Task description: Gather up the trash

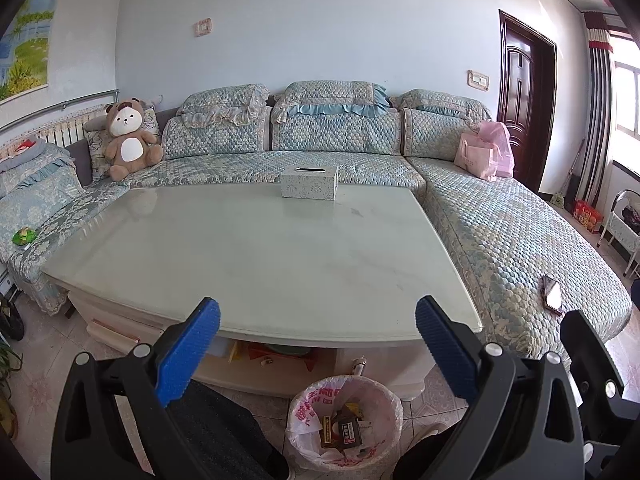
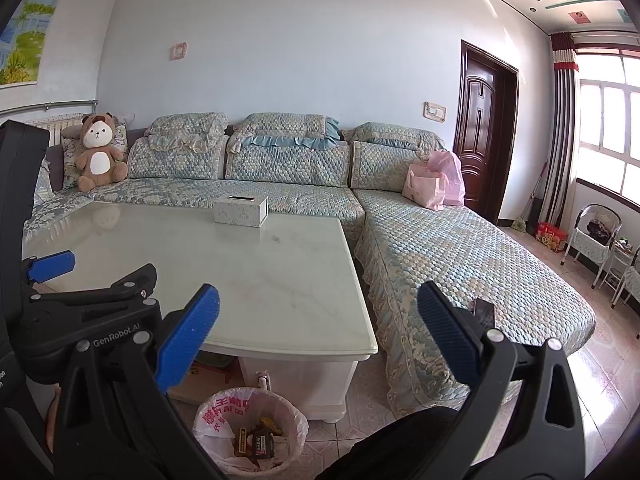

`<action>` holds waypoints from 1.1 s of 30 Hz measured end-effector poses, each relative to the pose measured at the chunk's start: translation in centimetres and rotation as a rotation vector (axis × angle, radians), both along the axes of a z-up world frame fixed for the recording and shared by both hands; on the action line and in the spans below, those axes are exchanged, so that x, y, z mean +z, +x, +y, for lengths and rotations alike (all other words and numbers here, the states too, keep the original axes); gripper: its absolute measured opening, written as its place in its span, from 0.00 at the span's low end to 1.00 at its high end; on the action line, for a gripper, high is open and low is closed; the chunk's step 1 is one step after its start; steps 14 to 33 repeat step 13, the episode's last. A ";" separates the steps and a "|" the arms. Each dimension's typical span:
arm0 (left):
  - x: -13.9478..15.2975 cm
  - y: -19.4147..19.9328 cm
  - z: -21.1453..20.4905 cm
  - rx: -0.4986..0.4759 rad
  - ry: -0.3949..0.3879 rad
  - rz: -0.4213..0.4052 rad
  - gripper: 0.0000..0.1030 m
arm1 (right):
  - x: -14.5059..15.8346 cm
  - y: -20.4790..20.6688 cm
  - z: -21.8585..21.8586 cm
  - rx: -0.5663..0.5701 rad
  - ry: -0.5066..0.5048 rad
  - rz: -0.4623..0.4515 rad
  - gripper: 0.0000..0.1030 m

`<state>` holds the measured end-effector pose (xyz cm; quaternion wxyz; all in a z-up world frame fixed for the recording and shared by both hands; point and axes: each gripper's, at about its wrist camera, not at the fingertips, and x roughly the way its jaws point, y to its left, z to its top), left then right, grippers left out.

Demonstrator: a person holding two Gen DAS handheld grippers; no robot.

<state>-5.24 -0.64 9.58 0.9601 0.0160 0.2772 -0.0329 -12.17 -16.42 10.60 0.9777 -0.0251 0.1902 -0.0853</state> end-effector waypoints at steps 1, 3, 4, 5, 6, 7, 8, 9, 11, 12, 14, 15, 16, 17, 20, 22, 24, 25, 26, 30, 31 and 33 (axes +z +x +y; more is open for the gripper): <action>-0.1 0.0 0.0 0.001 0.001 0.001 0.93 | 0.0 0.0 0.0 0.001 0.002 0.002 0.94; -0.1 0.0 -0.1 0.001 0.004 0.004 0.93 | 0.1 0.1 -0.1 0.003 0.004 0.003 0.94; -0.1 0.1 -0.1 -0.001 0.004 0.005 0.93 | 0.2 0.1 -0.1 0.004 0.004 0.003 0.94; -0.1 0.1 -0.1 0.002 0.004 0.005 0.93 | 0.1 0.1 -0.1 0.003 0.003 0.003 0.94; -0.1 0.1 -0.1 0.005 0.005 0.005 0.93 | 0.2 0.1 -0.1 0.003 0.002 0.003 0.94; -0.1 0.1 -0.1 0.007 0.005 0.006 0.93 | 0.2 0.1 -0.2 0.003 0.002 0.003 0.94; -0.1 0.2 -0.2 0.006 0.005 0.006 0.93 | 0.3 0.1 -0.2 0.003 0.002 0.002 0.94; -0.1 0.2 -0.2 0.005 0.006 0.008 0.93 | 0.2 0.1 -0.2 0.004 0.002 0.003 0.94; -0.2 0.2 -0.2 0.008 0.007 0.008 0.93 | 0.2 0.1 -0.2 0.004 0.002 0.003 0.94; -0.2 0.2 -0.2 0.009 0.008 0.008 0.93 | 0.2 0.1 -0.2 0.004 0.002 0.003 0.94; -0.2 0.2 -0.3 0.010 0.008 0.010 0.93 | 0.2 0.1 -0.2 0.004 0.002 0.003 0.94; -0.2 0.2 -0.3 0.010 0.008 0.010 0.93 | 0.2 0.1 -0.2 0.004 0.002 0.003 0.94; -0.2 0.2 -0.3 0.010 0.008 0.010 0.93 | 0.2 0.1 -0.2 0.004 0.002 0.003 0.94; -0.2 0.2 -0.3 0.010 0.008 0.010 0.93 | 0.2 0.1 -0.2 0.004 0.002 0.003 0.94; -0.2 0.2 -0.3 0.010 0.008 0.010 0.93 | 0.2 0.1 -0.2 0.004 0.002 0.003 0.94; -0.2 0.2 -0.3 0.010 0.008 0.010 0.93 | 0.2 0.1 -0.2 0.004 0.002 0.003 0.94; -0.2 0.2 -0.3 0.010 0.008 0.010 0.93 | 0.2 0.1 -0.2 0.004 0.002 0.003 0.94; -0.2 0.2 -0.3 0.010 0.008 0.010 0.93 | 0.2 0.1 -0.2 0.004 0.002 0.003 0.94; -0.2 0.2 -0.3 0.010 0.008 0.010 0.93 | 0.2 0.1 -0.2 0.004 0.002 0.003 0.94; -0.2 0.2 -0.3 0.010 0.008 0.010 0.93 | 0.2 0.1 -0.2 0.004 0.002 0.003 0.94; -0.2 0.2 -0.3 0.010 0.008 0.010 0.93 | 0.2 0.1 -0.2 0.004 0.002 0.003 0.94; -0.2 0.2 -0.3 0.010 0.008 0.010 0.93 | 0.2 0.1 -0.2 0.004 0.002 0.003 0.94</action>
